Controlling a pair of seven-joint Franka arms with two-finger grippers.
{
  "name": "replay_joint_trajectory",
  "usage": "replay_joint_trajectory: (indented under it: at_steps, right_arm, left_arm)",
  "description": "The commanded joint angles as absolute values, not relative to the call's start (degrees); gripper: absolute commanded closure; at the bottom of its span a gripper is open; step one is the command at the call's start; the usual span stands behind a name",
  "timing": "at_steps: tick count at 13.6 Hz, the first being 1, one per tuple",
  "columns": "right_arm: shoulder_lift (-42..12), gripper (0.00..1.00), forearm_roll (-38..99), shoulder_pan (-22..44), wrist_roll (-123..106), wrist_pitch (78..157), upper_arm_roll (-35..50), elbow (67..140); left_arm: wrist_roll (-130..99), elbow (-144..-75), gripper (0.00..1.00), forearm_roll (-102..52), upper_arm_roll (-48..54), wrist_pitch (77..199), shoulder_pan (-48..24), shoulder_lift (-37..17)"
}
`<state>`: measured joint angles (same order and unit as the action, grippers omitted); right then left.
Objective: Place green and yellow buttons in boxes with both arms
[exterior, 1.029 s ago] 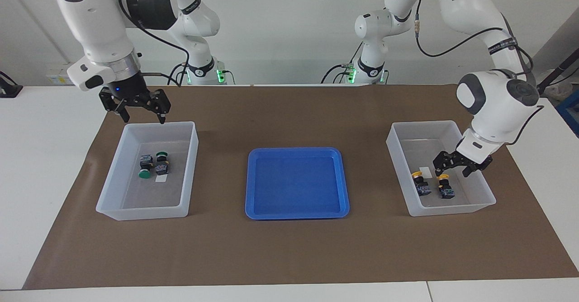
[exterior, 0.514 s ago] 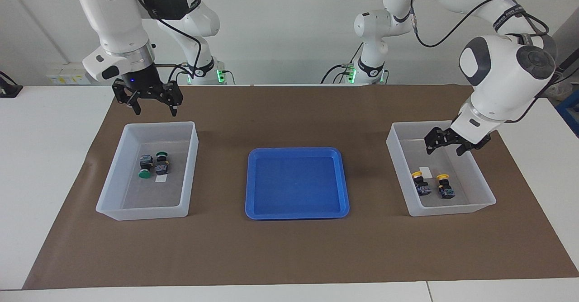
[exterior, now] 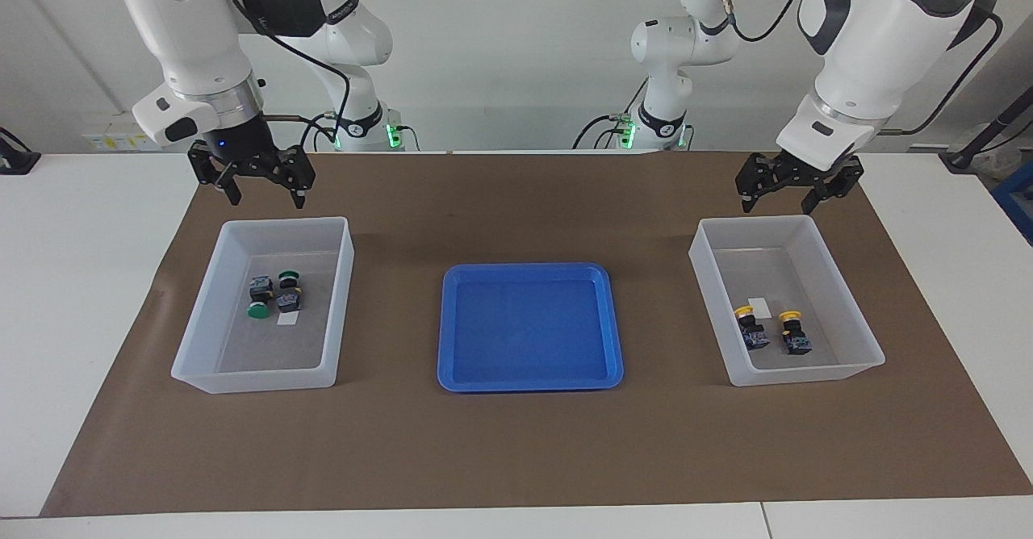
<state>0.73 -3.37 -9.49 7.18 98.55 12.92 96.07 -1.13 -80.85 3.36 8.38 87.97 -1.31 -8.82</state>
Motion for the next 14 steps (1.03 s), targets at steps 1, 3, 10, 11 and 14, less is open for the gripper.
replay_joint_trajectory:
  at_steps: [1,3,10,11,14]
  right_arm:
    - [1.1,0.0,-2.6,-9.6,7.4,98.9,13.0,96.3]
    - [1.6,0.0,-2.7,-9.0,7.5,98.3,12.5,96.4]
    - [1.8,0.0,-3.0,-0.7,5.6,95.9,1.8,96.5]
    - [1.8,0.0,-3.0,-0.7,5.7,95.9,1.7,96.5]
    - [1.8,0.0,-3.1,-0.4,5.7,95.4,1.5,96.5]
  left_arm:
    - [-1.0,-88.4,0.03,4.1,8.3,93.8,-1.0,-5.4]
    - [-1.7,-91.4,0.0,4.1,8.3,98.6,-1.2,-4.4]
    - [-1.2,-93.9,0.0,4.0,8.2,101.2,-0.9,-3.4]
    - [-1.2,-94.4,0.0,4.0,8.2,101.2,-0.8,-3.3]
    - [-1.3,-95.1,0.0,4.0,8.2,100.8,-0.8,-2.8]
